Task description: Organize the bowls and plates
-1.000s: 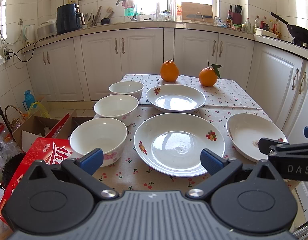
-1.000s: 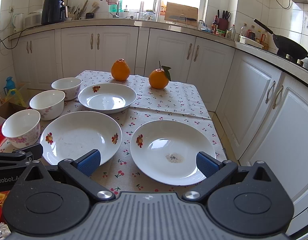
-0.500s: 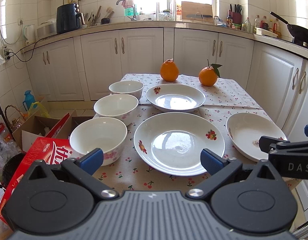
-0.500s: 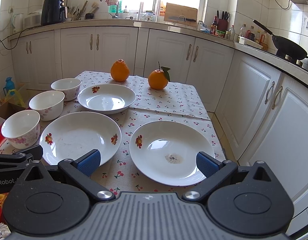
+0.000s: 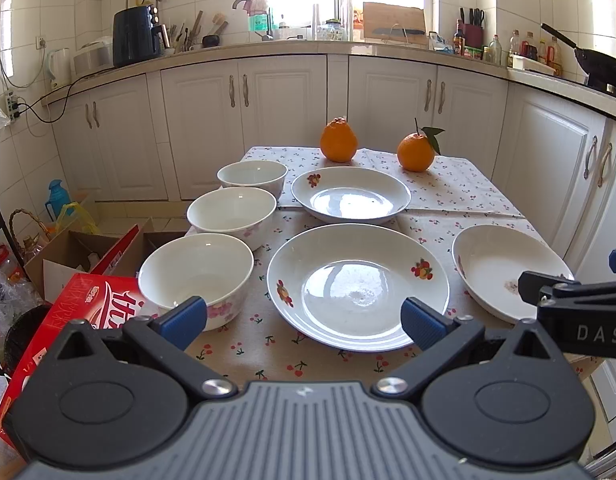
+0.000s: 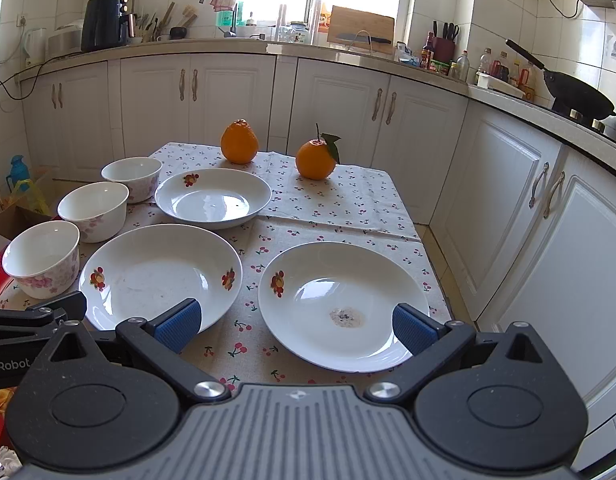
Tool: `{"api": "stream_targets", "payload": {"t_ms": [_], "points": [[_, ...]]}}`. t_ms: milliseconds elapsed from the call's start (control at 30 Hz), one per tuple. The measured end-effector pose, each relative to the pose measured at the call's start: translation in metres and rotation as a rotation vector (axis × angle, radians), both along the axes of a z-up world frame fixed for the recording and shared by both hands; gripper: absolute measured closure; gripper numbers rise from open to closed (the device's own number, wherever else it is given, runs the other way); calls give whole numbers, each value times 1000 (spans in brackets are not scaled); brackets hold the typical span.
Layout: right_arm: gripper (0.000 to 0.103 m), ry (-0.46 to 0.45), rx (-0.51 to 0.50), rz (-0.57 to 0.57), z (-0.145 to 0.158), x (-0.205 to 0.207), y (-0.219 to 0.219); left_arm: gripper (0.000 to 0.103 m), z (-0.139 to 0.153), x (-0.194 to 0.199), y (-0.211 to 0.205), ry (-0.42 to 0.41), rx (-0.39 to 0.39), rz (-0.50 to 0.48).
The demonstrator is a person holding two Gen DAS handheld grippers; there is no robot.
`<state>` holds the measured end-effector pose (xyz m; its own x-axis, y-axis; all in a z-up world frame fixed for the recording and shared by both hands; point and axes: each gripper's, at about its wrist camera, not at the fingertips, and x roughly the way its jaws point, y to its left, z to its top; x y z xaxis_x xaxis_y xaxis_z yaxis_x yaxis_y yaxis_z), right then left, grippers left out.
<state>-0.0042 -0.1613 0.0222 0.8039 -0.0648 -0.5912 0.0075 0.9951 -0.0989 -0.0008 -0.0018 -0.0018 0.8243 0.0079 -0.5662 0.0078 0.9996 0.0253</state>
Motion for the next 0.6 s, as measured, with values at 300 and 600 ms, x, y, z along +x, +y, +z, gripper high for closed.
{"api": "stream_targets", "payload": {"t_ms": [300, 600], "points": [[0, 0, 0, 0, 0, 0, 0, 1, 0, 0, 0, 0, -1, 0], [0, -4, 1, 2, 1, 0, 0, 1, 0, 0, 0, -2, 0, 0]]}}
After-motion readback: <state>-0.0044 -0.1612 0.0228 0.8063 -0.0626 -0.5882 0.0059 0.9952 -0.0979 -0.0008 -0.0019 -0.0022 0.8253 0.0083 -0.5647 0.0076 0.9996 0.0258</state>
